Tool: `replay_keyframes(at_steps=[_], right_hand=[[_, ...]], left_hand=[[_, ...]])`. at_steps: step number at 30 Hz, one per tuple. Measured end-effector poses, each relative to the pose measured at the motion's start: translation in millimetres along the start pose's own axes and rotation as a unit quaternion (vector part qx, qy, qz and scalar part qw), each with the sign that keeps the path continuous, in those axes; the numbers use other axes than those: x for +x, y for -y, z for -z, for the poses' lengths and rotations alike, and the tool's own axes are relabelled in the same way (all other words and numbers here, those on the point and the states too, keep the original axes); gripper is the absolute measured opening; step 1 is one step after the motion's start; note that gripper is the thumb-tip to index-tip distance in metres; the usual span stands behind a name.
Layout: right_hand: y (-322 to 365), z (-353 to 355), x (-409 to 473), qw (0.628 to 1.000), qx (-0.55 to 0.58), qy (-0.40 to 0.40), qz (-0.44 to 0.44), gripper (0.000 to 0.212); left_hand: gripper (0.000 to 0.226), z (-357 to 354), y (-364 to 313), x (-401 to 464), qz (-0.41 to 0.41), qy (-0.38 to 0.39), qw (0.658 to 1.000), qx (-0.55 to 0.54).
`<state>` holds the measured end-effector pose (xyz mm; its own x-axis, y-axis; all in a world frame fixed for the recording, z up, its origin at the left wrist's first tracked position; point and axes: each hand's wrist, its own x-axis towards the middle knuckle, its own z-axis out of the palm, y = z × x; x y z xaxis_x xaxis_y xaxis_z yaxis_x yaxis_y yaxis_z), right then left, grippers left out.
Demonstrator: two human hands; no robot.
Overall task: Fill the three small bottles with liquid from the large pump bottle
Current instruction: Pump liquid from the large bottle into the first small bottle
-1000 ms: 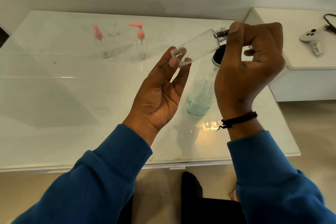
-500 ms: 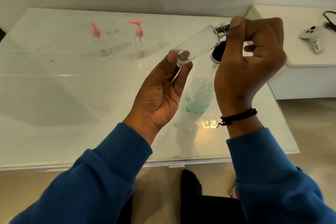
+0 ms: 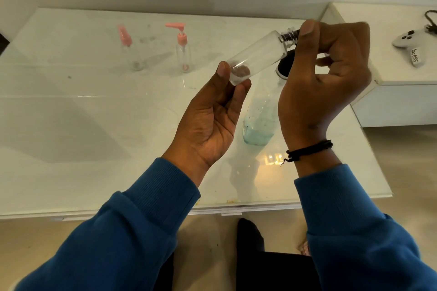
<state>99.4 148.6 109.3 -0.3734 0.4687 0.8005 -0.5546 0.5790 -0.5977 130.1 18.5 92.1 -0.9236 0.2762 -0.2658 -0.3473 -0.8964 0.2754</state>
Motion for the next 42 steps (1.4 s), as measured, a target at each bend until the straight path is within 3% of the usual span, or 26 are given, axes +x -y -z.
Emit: replay_keyframes(at_steps=[15,42], right_hand=[[-0.5,0.2,-4.7,1.000,0.011,0.000,-0.001,0.023],[2.9,0.4,4.6,0.999,-0.040,-0.006,0.010,0.029]], left_hand=[[0.052,-0.4,0.2,-0.7,0.014,-0.025,1.000,0.000],[0.048,-0.3,-0.4,0.0,-0.014,0.007,1.000,0.008]])
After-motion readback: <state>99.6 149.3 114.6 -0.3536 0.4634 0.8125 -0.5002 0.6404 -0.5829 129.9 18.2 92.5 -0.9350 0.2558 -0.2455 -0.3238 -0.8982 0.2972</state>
